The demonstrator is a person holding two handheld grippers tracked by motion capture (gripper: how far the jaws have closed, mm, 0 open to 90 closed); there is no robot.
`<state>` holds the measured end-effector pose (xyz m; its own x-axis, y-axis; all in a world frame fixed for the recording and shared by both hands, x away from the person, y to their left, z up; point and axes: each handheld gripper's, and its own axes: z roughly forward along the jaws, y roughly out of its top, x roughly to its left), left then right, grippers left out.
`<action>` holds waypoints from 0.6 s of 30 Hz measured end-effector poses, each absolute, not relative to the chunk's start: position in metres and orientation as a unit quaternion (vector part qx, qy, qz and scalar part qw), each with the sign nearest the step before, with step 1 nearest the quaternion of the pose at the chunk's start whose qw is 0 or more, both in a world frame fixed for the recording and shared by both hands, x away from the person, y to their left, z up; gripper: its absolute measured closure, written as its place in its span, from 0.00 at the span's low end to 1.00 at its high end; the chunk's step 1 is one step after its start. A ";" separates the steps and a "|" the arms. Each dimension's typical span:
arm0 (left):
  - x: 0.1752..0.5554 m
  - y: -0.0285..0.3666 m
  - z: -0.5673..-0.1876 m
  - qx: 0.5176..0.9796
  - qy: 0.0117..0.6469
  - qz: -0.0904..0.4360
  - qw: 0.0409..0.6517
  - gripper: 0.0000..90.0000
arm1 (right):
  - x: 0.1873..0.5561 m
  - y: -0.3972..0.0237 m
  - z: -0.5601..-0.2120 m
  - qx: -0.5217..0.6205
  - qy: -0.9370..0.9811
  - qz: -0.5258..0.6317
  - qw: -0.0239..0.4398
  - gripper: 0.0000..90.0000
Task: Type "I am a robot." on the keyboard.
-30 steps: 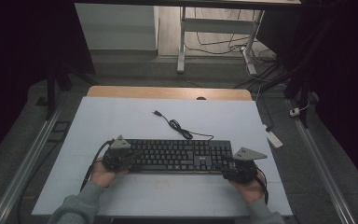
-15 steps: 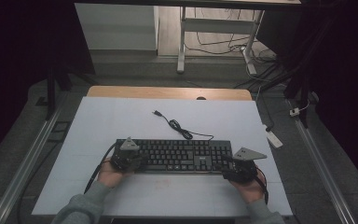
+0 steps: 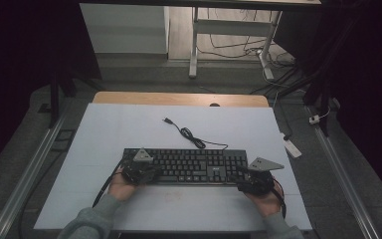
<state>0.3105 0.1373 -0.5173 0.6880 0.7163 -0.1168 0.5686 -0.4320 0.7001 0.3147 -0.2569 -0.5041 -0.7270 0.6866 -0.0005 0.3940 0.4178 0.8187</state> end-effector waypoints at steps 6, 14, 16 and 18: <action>0.312 0.136 -0.520 0.843 0.382 0.098 0.365 0.99 | 0.315 -0.257 -0.504 0.327 0.825 0.429 0.171 0.54; 0.312 0.135 -0.526 0.842 0.386 0.095 0.365 0.99 | 0.315 -0.257 -0.504 0.327 0.825 0.428 0.171 0.54; 0.312 0.135 -0.525 0.842 0.386 0.095 0.365 0.99 | 0.315 -0.257 -0.504 0.327 0.825 0.428 0.171 0.54; 0.312 0.136 -0.524 0.841 0.386 0.099 0.366 0.99 | 0.314 -0.257 -0.504 0.328 0.825 0.427 0.172 0.54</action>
